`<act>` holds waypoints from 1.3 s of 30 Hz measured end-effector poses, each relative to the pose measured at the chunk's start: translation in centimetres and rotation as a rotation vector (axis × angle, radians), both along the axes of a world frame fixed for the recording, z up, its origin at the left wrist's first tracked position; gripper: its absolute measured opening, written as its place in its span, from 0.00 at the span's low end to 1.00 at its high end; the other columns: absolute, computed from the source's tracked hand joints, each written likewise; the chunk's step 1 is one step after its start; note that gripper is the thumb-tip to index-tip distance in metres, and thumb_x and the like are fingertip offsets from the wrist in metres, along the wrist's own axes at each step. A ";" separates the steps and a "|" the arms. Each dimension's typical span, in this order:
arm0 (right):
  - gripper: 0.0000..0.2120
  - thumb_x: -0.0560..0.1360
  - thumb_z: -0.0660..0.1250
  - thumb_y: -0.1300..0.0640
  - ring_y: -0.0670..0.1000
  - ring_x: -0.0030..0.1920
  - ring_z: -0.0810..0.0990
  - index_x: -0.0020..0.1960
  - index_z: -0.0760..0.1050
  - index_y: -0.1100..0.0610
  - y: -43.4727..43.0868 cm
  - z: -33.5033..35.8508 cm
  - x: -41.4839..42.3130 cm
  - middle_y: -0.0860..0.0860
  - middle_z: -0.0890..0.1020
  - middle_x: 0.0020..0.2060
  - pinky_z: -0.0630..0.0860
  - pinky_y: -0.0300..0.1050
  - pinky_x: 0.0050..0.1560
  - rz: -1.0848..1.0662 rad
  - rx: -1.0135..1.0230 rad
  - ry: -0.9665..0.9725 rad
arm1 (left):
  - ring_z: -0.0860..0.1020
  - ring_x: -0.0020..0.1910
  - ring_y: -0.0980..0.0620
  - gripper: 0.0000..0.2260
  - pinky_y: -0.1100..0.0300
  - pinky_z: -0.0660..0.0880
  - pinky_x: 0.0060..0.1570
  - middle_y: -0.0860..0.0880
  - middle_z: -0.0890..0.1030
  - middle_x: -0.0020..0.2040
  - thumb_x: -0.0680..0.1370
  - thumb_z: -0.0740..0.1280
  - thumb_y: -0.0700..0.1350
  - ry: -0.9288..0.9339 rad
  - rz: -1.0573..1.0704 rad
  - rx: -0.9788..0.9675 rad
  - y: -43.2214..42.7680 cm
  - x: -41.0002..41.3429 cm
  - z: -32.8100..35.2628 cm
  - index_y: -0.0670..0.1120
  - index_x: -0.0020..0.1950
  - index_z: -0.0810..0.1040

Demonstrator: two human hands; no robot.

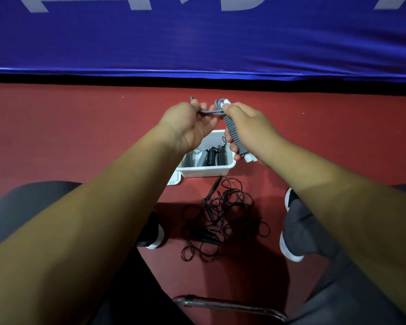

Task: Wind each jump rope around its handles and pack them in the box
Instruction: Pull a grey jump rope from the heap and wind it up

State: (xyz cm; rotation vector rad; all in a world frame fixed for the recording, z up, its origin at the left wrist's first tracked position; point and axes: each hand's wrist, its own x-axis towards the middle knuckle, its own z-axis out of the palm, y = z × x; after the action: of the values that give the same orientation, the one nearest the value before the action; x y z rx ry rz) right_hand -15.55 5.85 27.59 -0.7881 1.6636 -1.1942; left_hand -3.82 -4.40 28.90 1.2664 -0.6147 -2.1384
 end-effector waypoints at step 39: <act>0.15 0.83 0.59 0.36 0.54 0.28 0.75 0.49 0.80 0.41 -0.1 0.9 -1.2 0.55 0.79 0.35 0.77 0.49 0.31 0.071 0.057 0.095 | 0.84 0.38 0.52 0.03 0.61 0.81 0.43 0.44 0.86 0.40 0.81 0.70 0.34 -0.158 -0.190 -0.445 0.9 0.6 -0.4 0.38 0.52 0.83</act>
State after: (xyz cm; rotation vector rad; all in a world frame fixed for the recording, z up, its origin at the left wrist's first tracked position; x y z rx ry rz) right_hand -16.76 5.76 28.45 -0.8724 1.7247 -1.0701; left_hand -3.24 -3.50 28.46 1.1648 -1.2436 -1.9058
